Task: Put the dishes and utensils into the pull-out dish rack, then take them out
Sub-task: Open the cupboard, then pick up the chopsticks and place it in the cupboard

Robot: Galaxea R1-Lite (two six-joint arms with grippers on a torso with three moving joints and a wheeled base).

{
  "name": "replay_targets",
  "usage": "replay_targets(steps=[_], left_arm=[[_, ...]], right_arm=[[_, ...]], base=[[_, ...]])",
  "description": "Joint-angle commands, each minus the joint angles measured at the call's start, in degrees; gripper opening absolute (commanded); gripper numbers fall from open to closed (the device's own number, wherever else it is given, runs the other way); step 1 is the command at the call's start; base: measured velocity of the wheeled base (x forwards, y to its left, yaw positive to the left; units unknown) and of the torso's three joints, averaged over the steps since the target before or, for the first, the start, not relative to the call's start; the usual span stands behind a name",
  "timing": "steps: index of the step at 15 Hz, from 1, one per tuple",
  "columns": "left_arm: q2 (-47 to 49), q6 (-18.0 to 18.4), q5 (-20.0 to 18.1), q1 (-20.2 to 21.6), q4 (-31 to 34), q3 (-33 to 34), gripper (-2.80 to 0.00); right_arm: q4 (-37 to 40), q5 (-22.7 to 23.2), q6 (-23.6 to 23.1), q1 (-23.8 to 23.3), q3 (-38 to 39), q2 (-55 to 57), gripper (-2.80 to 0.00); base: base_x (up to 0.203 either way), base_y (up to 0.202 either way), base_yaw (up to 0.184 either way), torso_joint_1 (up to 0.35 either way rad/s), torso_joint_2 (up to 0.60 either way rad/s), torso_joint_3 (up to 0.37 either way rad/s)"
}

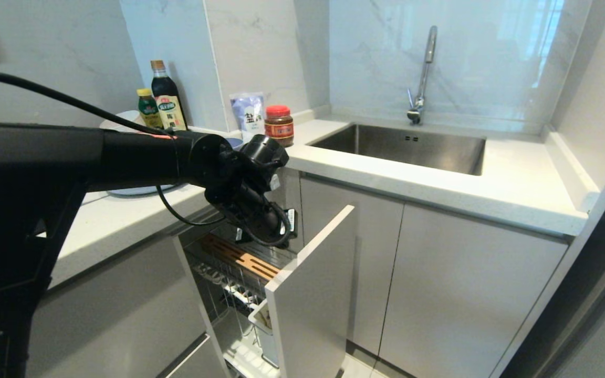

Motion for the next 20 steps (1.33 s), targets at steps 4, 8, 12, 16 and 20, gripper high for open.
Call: replay_targets(steps=[4, 8, 12, 16, 20], left_arm=[[-0.20, -0.24, 0.04, -4.27, -0.11, 2.97, -2.80], [-0.51, -0.21, 0.04, -7.06, -2.41, 6.26, -2.80], [-1.37, -0.24, 0.04, -8.42, -3.38, 7.73, -2.80], [-2.32, -0.24, 0.03, -10.72, -3.47, 9.23, -2.80], [-2.66, -0.33, -0.05, -12.98, -3.56, 10.52, -2.80]], right_arm=[[-0.01, 0.00, 0.00, 0.01, 0.09, -0.14, -2.80], [-0.01, 0.00, 0.00, 0.01, 0.09, -0.18, -2.80], [-0.01, 0.00, 0.04, 0.01, 0.09, -0.14, -2.80], [-0.01, 0.00, 0.05, 0.01, 0.09, -0.18, -2.80], [-0.01, 0.00, 0.00, 0.01, 0.09, -0.14, -2.80]], base=[[0.000, 0.000, 0.000, 0.000, 0.00, 0.000], [0.000, 0.000, 0.000, 0.000, 0.00, 0.000], [0.000, 0.000, 0.000, 0.000, 0.00, 0.000], [0.000, 0.000, 0.000, 0.000, 0.00, 0.000], [0.000, 0.000, 0.000, 0.000, 0.00, 0.000]])
